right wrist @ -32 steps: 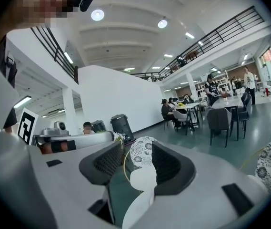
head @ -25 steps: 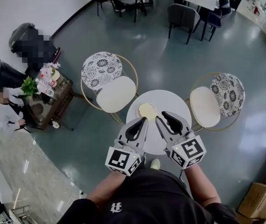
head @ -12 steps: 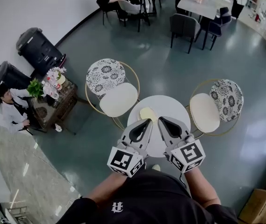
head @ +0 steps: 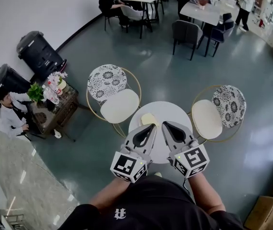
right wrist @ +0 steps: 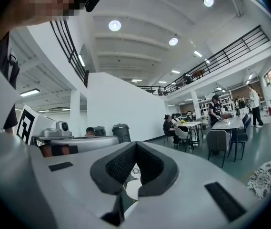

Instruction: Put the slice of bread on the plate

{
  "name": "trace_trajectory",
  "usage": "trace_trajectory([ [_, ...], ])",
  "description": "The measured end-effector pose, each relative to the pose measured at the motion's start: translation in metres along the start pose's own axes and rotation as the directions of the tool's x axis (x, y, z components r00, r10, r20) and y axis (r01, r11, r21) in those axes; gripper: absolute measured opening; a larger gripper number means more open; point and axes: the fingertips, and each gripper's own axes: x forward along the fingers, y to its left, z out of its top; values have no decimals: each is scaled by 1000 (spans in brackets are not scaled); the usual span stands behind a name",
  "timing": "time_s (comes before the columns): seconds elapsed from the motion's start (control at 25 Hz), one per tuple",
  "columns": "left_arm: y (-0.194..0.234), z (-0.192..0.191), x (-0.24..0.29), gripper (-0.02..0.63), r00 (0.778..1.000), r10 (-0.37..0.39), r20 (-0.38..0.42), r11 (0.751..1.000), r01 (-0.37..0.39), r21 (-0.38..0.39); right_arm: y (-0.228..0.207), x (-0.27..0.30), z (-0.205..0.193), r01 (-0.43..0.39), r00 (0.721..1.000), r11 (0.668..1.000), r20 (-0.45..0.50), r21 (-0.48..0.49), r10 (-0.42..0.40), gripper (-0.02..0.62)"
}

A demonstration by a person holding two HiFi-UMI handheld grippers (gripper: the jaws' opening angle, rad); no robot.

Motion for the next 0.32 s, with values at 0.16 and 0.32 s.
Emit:
trace_trajectory([
  [0.16, 1, 2, -1, 5, 1000, 6, 9, 1000, -6, 6, 1, 1, 2, -4, 1000, 1000, 1, -10, 4, 6],
  [0.32, 4, -4, -5, 5, 1000, 9, 9, 1000, -9, 7, 5, 4, -4, -9, 1000, 1000, 0, -16, 9, 6],
])
